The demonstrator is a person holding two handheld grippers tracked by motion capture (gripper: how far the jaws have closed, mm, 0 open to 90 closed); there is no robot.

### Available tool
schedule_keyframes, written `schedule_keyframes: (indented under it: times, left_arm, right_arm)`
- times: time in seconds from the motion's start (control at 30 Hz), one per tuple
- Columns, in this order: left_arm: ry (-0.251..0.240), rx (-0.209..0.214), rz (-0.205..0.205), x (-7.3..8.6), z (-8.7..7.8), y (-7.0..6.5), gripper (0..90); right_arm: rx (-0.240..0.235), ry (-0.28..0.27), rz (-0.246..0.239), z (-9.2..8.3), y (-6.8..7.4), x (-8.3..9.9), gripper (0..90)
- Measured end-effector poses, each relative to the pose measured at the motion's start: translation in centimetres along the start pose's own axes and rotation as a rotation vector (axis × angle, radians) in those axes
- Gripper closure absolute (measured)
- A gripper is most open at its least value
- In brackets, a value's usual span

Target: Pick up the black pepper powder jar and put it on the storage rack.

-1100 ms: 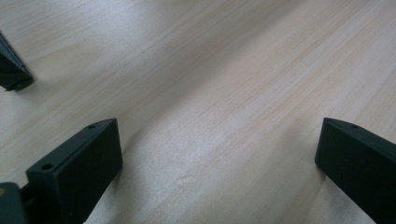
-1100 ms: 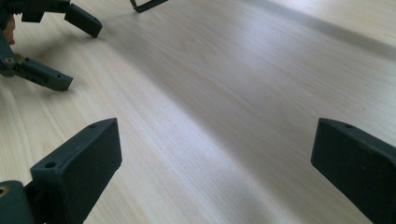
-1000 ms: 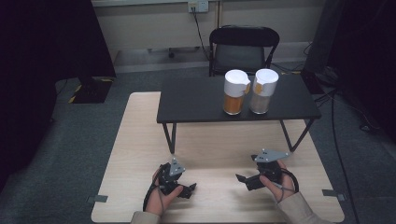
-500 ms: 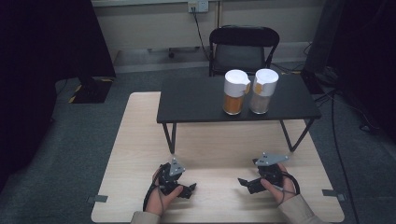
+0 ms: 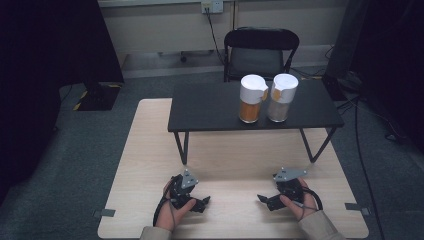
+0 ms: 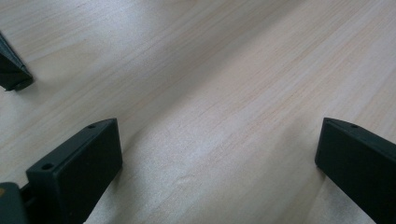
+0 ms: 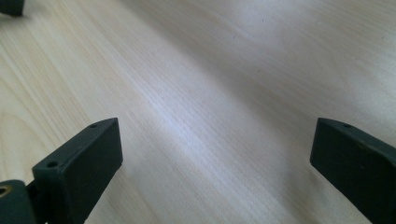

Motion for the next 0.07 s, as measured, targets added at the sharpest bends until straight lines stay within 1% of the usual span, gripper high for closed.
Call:
schedule_keyframes:
  times: [0.07]
  left_arm:
    - [0.000, 0.000, 0.000, 0.00, 0.00, 0.00, 0.0]
  right_arm:
    - [-0.005, 0.002, 0.002, 0.06, 0.04, 0.06, 1.2]
Point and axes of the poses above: each handheld gripper's, and its own axes: z roughly forward along the jaws, x roughly out of its underside, y roughly to its left, the point moved 10 cm from there along z, roughly forward along the jaws, and after that the axes turned 2 degrees about -x, right-handed, at the moved point
